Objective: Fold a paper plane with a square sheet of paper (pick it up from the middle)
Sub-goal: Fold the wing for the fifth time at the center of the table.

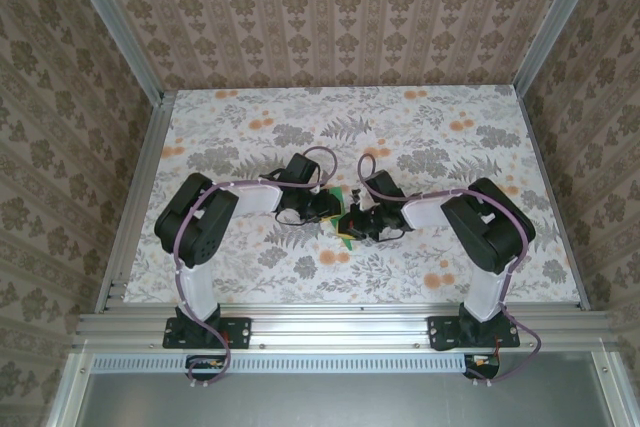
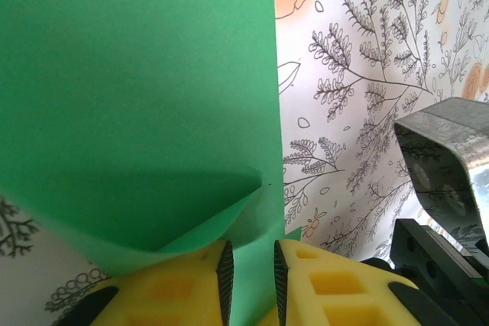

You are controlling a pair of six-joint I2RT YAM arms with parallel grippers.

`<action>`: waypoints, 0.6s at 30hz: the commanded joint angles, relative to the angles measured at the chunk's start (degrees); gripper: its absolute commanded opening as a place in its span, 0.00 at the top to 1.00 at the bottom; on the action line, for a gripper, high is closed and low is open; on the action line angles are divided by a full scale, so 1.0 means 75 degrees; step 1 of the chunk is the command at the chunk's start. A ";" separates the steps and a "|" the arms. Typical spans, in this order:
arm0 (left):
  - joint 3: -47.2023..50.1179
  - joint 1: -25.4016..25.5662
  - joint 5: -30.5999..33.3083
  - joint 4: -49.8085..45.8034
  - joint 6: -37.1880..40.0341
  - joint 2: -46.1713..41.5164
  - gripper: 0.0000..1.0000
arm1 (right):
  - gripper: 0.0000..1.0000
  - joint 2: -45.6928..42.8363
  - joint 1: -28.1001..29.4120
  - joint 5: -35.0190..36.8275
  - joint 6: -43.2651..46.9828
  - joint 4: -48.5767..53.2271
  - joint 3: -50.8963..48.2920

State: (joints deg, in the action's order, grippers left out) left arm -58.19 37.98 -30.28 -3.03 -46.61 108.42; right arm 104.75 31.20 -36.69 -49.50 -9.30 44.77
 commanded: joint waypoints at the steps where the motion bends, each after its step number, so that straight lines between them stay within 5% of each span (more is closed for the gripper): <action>1: -0.0091 0.0029 0.0077 -0.0307 0.0269 0.0184 0.73 | 1.00 0.0416 -0.0023 0.0480 -0.0004 0.0544 -0.0513; 18: -0.0198 -0.0698 -0.0789 0.1064 0.0887 0.0309 0.52 | 1.00 0.0604 -0.0170 0.0289 0.0517 0.0947 -0.0620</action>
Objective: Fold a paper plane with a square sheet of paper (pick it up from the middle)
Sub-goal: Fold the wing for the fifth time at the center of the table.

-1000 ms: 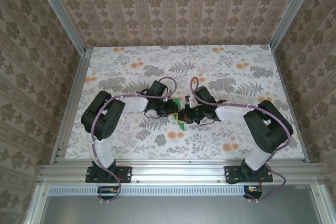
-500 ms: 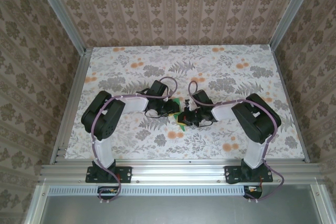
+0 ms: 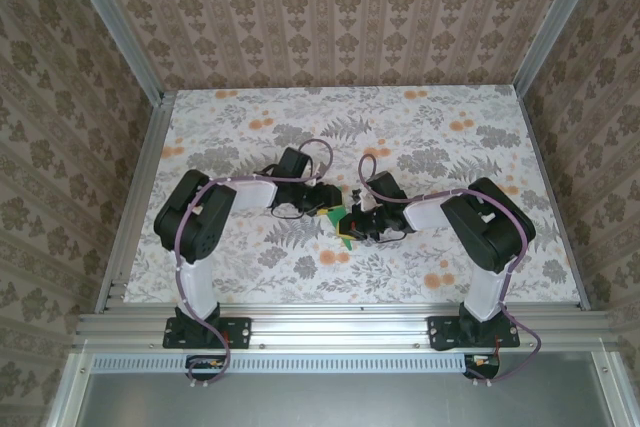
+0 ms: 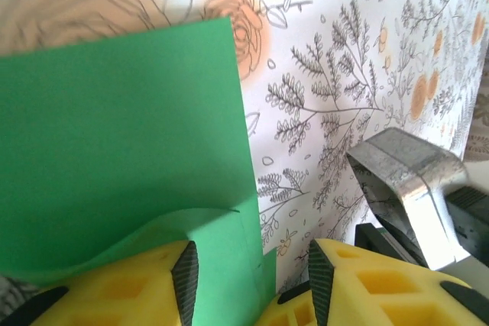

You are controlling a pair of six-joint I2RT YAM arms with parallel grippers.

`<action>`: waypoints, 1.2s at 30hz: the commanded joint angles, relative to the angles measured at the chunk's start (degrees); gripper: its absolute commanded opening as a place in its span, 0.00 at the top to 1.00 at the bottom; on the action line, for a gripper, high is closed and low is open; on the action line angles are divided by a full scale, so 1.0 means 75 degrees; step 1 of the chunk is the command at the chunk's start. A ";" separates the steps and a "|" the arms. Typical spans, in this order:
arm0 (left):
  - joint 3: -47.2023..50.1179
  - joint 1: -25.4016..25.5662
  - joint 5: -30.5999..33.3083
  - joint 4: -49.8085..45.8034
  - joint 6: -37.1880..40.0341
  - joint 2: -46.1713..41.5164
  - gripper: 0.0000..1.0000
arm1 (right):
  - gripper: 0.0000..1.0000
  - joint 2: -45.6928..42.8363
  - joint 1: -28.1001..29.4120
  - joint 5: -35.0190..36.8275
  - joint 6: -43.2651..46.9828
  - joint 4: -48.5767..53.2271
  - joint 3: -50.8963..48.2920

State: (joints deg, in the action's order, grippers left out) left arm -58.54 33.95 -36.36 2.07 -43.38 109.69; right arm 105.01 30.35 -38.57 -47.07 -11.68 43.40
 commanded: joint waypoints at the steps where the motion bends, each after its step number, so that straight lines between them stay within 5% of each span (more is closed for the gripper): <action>1: -0.0153 -0.0195 0.0004 0.0390 0.0464 0.0150 0.52 | 1.00 0.0581 -0.0072 0.0514 0.0203 0.1260 -0.0447; 27: -0.1024 -0.1477 -0.1009 0.0334 0.1107 0.1146 0.49 | 1.00 0.0588 -0.0267 0.0352 0.0318 0.1217 -0.0689; 36: -0.1282 -0.2125 -0.1317 -0.0160 0.1343 0.0471 0.47 | 1.00 0.0610 -0.0302 0.0292 0.0172 0.1025 -0.0631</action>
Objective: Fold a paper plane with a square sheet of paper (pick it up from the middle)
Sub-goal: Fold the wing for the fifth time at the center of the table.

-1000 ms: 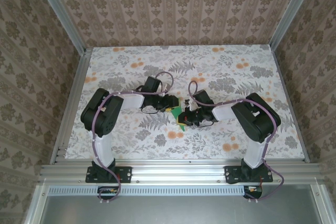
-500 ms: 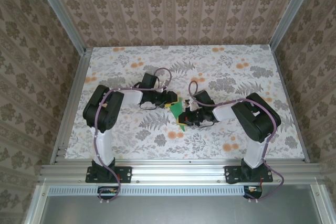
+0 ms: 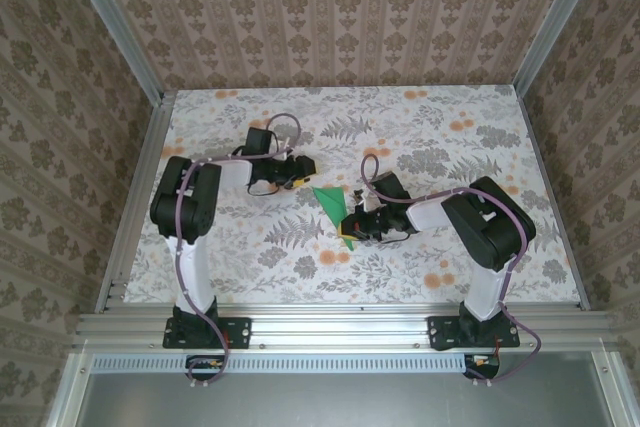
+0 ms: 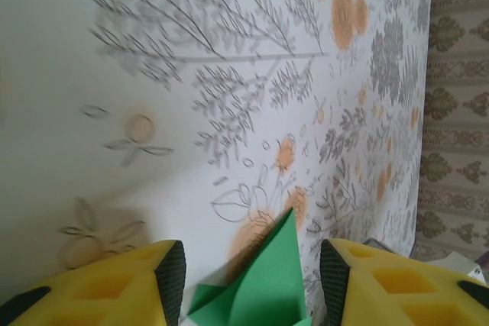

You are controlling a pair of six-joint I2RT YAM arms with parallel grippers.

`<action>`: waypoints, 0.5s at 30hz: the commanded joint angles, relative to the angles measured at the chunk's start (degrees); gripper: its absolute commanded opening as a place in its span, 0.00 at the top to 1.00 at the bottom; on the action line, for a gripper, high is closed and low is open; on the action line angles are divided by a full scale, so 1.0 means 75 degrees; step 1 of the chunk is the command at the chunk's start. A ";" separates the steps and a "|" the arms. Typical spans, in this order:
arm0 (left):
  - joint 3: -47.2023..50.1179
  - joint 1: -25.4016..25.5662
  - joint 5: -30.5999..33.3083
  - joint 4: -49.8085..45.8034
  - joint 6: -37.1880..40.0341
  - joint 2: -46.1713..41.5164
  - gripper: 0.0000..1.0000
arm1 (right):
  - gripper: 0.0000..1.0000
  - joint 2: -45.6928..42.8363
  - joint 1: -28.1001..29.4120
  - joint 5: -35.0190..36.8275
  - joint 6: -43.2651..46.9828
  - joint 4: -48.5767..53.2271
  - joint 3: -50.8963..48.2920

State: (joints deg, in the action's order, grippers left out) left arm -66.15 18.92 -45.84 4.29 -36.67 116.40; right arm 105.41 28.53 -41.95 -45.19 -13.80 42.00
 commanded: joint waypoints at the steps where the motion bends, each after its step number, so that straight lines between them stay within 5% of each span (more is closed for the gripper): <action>1: -0.0298 -0.0120 -0.0053 -0.0586 0.0525 -0.0581 0.47 | 1.00 0.0549 -0.0066 0.0742 -0.0091 0.1280 -0.0437; 15: 0.1124 0.1244 0.0338 -0.0577 0.0425 -0.1794 0.55 | 1.00 0.0564 -0.0091 0.0879 -0.0170 0.1309 -0.0278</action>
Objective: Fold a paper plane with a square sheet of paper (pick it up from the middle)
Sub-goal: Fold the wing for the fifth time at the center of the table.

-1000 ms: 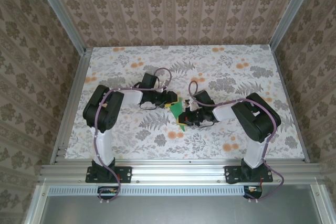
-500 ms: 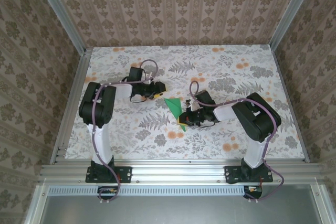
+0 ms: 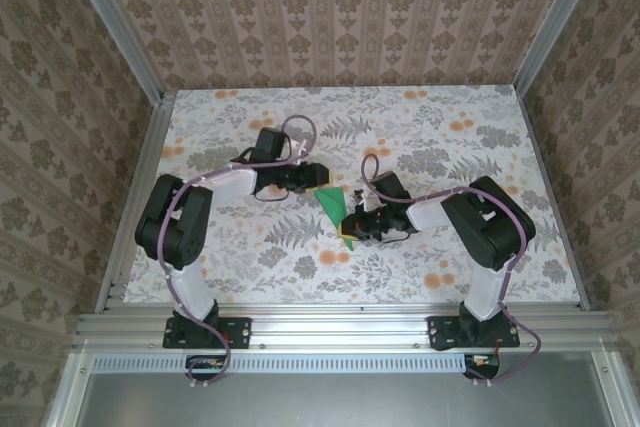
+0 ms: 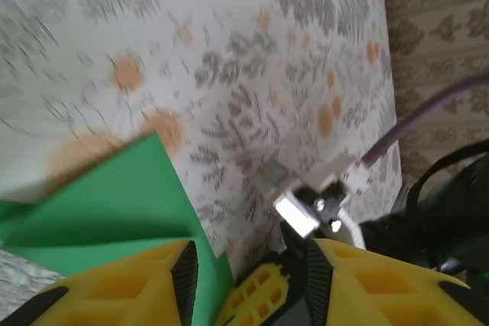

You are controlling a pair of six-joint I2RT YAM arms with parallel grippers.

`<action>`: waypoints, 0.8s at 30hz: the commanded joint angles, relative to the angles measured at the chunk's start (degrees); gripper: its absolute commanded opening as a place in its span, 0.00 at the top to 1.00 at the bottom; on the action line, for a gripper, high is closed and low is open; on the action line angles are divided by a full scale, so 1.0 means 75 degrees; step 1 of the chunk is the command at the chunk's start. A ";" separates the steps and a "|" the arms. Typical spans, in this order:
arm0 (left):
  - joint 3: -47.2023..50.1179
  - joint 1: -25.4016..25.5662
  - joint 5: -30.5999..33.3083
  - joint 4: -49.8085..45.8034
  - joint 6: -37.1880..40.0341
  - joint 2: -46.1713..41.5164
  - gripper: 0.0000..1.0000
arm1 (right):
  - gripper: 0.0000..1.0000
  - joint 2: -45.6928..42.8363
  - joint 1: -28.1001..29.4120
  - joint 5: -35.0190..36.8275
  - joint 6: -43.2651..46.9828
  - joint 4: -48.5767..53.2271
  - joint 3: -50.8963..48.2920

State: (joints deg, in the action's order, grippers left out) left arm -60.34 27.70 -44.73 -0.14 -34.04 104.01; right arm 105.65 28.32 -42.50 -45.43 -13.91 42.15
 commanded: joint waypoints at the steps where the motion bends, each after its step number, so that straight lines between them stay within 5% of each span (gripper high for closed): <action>1: 0.0438 0.0100 0.0162 0.0119 0.0040 -0.0136 0.56 | 1.00 0.0540 -0.0066 0.0947 -0.0133 0.1326 -0.0300; 24: -0.0043 -0.0157 0.0612 0.0452 0.0085 0.1308 0.60 | 1.00 0.0599 -0.0061 0.0810 -0.0048 0.1321 -0.0439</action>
State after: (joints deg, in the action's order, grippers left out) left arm -59.51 26.89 -41.82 3.33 -34.06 111.81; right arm 105.82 28.21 -42.89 -45.39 -13.61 42.28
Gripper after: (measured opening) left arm 0.402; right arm 0.053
